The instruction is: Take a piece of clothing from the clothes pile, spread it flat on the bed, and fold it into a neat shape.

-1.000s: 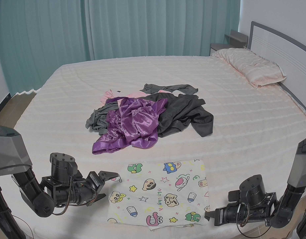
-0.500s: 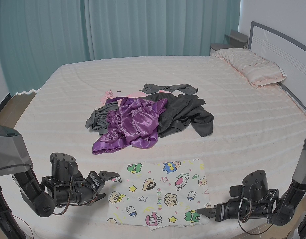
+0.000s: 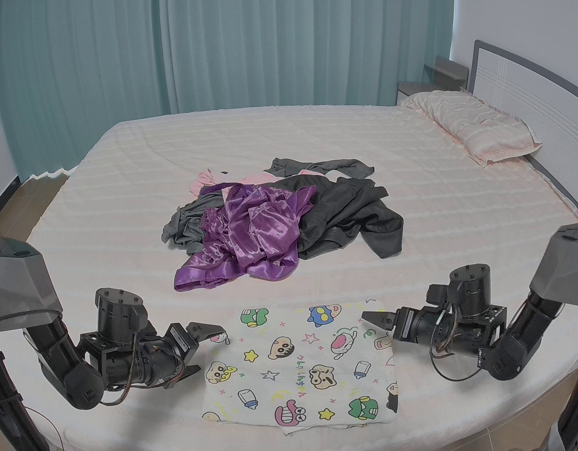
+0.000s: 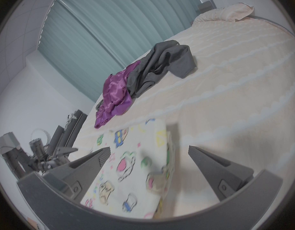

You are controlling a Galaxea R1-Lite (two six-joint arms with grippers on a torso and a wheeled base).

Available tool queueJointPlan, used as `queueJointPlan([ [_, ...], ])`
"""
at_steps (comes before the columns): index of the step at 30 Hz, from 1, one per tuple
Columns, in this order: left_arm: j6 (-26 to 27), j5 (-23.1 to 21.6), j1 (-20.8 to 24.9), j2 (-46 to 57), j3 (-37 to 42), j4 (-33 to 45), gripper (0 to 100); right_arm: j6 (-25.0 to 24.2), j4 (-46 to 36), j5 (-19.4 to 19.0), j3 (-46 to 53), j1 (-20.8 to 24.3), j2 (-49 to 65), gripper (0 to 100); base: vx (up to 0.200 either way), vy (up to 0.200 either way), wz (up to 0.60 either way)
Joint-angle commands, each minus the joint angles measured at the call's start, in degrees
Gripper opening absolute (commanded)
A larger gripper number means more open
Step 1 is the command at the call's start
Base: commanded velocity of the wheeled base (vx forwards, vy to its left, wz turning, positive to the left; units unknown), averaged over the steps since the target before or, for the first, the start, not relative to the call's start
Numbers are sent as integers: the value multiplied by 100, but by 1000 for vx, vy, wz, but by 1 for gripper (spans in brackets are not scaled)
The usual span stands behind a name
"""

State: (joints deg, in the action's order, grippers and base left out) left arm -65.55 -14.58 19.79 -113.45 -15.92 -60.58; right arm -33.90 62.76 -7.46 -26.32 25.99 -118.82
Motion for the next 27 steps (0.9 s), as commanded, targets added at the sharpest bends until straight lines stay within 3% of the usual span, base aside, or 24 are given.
queueJointPlan([
  [1, -2, -1, -1, -28, -16, -7, 100, -134, 79, -19, -629, -226, -985, 100, 0, 0, 0],
  [3, -2, -1, -1, -28, -16, -7, 100, -231, 237, -10, -769, -226, -1047, 100, 0, 0, 0],
  [4, -2, -1, -1, -28, -16, -7, 100, -231, 246, -10, -787, -226, -1047, 0, 0, 0, 0],
  [12, -2, -1, -1, -28, -16, -7, 100, -275, 263, 17, -1024, -463, -1038, 0, 0, 0, 0],
  [17, -2, -1, -1, -28, -16, -7, 100, -582, 246, 34, -1112, -665, -1003, 0, 0, 0, 0],
  [27, 7, 8, -1, -28, -16, -7, 100, -864, 272, -80, -928, -586, -730, 0, 0, 0, 0],
])
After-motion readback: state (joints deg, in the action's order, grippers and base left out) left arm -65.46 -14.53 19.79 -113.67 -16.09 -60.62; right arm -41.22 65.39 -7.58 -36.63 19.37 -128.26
